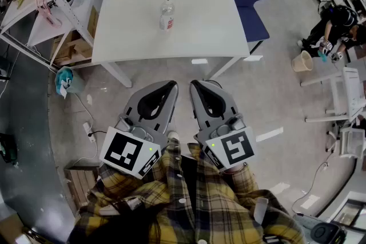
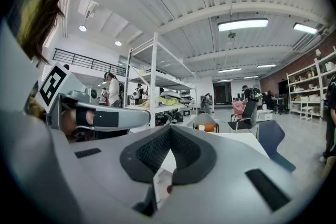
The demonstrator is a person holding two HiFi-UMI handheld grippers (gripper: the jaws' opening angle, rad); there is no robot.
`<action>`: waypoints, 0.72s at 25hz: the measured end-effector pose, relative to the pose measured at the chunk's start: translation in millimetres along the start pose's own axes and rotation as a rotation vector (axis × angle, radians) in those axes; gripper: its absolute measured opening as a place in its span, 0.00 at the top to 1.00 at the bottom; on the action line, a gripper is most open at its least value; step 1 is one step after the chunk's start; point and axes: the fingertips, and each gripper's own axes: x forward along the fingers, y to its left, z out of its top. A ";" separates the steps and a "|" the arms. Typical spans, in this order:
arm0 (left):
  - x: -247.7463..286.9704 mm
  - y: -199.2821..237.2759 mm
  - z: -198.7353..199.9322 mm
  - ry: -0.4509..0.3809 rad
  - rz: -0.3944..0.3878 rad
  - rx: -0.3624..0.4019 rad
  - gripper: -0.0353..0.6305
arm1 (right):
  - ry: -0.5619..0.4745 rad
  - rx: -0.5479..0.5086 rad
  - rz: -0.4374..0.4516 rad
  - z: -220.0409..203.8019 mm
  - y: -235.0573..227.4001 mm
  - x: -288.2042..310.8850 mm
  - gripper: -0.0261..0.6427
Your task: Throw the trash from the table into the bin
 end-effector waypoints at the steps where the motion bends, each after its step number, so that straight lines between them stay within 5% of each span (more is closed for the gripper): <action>1: 0.1 -0.8 0.0 0.000 0.002 0.000 0.94 | 0.000 -0.001 0.005 0.7 0.7 -0.5 0.96; 18: -7.6 -18.5 -8.9 -0.008 0.050 0.012 0.94 | -0.028 0.008 -0.004 0.9 -10.1 -31.6 0.96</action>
